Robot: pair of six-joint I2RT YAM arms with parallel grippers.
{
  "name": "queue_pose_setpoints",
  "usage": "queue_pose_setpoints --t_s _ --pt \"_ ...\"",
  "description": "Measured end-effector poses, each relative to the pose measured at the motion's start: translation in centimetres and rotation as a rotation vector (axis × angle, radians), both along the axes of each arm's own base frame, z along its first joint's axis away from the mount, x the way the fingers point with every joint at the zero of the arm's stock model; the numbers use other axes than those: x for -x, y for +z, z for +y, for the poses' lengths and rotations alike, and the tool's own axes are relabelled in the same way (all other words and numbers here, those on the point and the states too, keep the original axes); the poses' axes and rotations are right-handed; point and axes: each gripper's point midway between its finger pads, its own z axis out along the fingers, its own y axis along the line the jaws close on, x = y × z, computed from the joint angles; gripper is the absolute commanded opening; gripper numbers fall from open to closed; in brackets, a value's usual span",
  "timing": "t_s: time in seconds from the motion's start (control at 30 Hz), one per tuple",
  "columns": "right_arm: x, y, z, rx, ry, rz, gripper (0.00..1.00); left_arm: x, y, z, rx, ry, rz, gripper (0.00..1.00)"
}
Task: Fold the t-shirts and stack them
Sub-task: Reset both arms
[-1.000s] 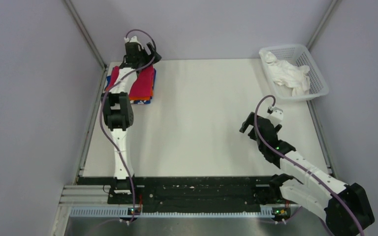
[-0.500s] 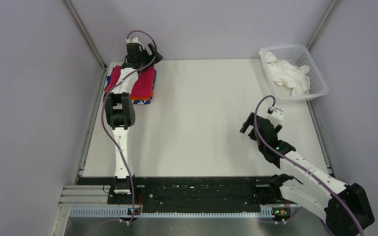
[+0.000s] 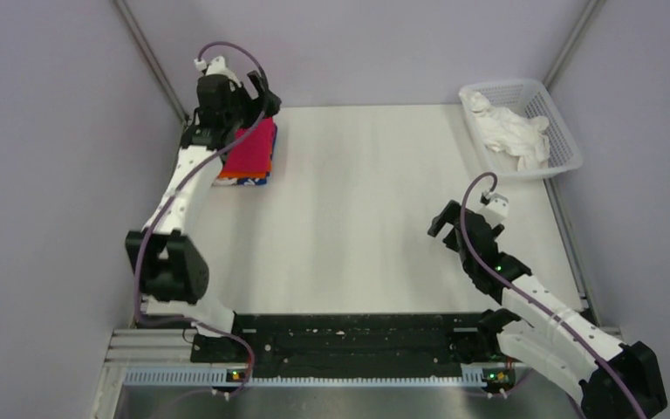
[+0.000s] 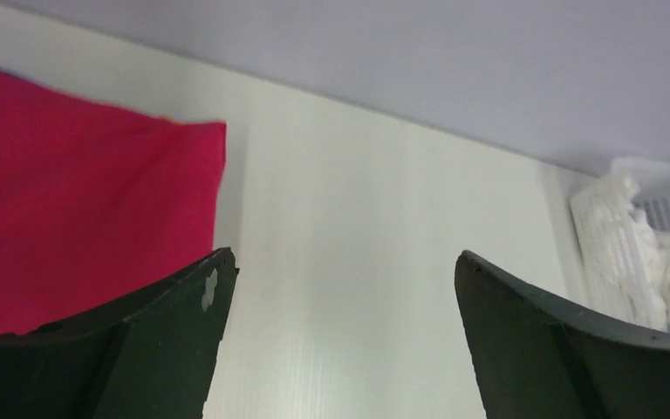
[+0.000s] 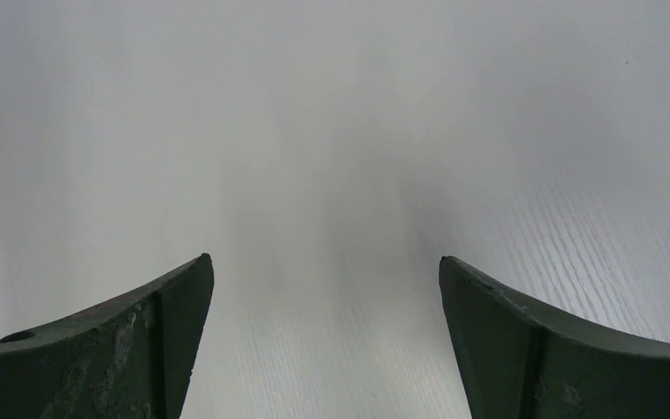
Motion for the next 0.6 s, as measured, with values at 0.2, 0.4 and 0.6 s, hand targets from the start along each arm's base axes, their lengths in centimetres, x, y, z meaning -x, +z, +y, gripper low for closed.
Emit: queue_pose_setpoints --t_s 0.2,0.4,0.6 --pt "0.4 0.4 0.0 -0.038 -0.012 -0.007 0.99 15.7 0.0 -4.7 0.050 -0.053 -0.095 0.99" --pt "1.2 -0.5 -0.4 -0.043 -0.032 0.039 0.99 24.6 -13.7 -6.2 0.024 -0.105 0.148 0.99" --pt "1.7 -0.9 -0.6 -0.051 -0.044 0.057 0.99 27.0 -15.6 -4.8 0.016 -0.072 0.171 0.99"
